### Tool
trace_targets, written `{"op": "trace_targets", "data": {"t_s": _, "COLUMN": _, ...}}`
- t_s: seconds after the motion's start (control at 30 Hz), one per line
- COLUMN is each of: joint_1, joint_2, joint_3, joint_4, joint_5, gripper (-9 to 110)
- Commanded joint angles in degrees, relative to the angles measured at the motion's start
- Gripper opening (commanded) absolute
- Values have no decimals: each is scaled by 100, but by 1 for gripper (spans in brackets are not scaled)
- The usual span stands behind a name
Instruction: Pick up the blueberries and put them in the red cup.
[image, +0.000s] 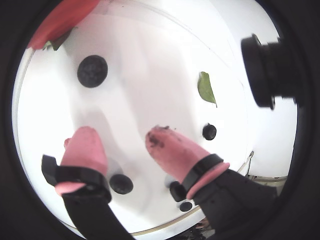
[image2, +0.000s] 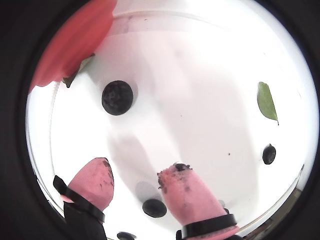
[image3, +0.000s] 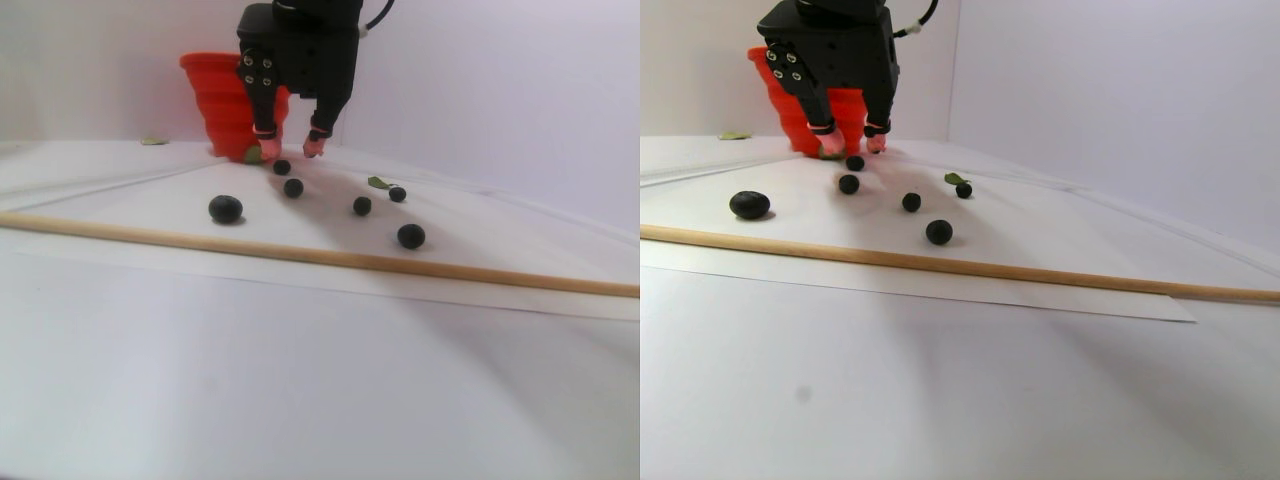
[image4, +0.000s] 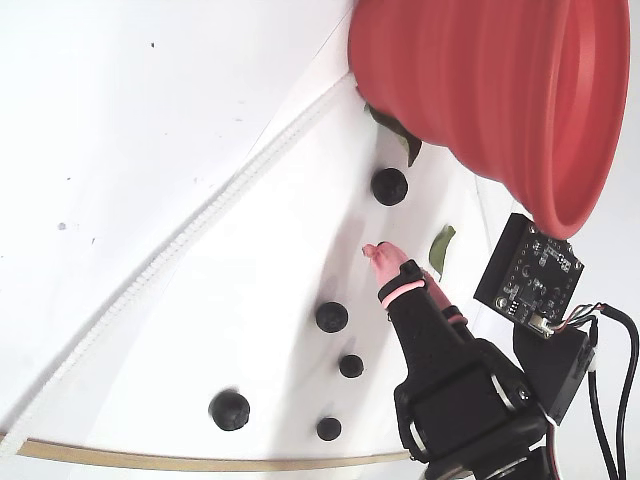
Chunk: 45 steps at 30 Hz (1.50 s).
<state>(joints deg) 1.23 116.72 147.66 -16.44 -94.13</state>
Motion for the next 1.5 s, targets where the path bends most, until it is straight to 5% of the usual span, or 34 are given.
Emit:
{"op": "trace_targets", "data": {"t_s": 0.0, "joint_1": -35, "joint_2": -53, "joint_3": -439, "joint_4": -211, "joint_5": 53, "gripper": 19}}
{"op": "trace_targets", "data": {"t_s": 1.47, "joint_1": -255, "joint_2": -1415, "joint_3": -1195, "joint_4": -1169, "joint_5": 316, "gripper": 19}}
